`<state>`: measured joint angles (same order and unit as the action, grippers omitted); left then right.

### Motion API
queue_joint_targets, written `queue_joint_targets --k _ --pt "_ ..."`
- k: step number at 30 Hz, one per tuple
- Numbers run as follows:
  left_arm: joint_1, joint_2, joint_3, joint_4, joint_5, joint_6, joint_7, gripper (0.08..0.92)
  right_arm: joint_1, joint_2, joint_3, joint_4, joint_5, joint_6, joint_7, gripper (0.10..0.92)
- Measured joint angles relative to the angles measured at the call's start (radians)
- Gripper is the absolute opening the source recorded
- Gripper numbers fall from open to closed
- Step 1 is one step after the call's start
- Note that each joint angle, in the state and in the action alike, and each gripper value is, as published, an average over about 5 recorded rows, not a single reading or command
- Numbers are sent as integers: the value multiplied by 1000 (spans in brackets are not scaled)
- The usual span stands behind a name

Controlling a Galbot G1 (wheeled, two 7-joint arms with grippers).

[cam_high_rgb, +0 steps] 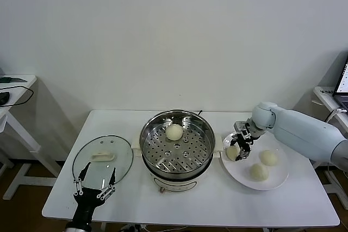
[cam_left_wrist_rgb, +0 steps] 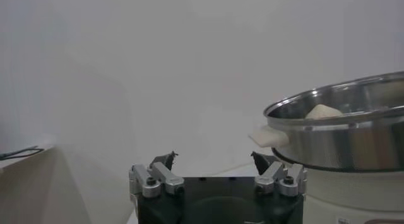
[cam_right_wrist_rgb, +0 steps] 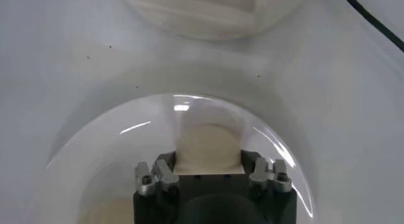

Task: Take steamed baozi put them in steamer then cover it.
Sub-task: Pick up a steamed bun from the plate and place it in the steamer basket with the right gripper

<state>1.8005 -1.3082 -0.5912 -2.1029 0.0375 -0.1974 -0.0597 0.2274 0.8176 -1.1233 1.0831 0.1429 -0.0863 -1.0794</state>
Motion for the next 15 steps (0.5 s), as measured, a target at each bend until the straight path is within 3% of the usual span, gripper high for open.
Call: queue_joint_targets --k 15 --pt "-3 6 12 -16 0 2 -2 823 378 82 -127 120 149 3 -176 670"
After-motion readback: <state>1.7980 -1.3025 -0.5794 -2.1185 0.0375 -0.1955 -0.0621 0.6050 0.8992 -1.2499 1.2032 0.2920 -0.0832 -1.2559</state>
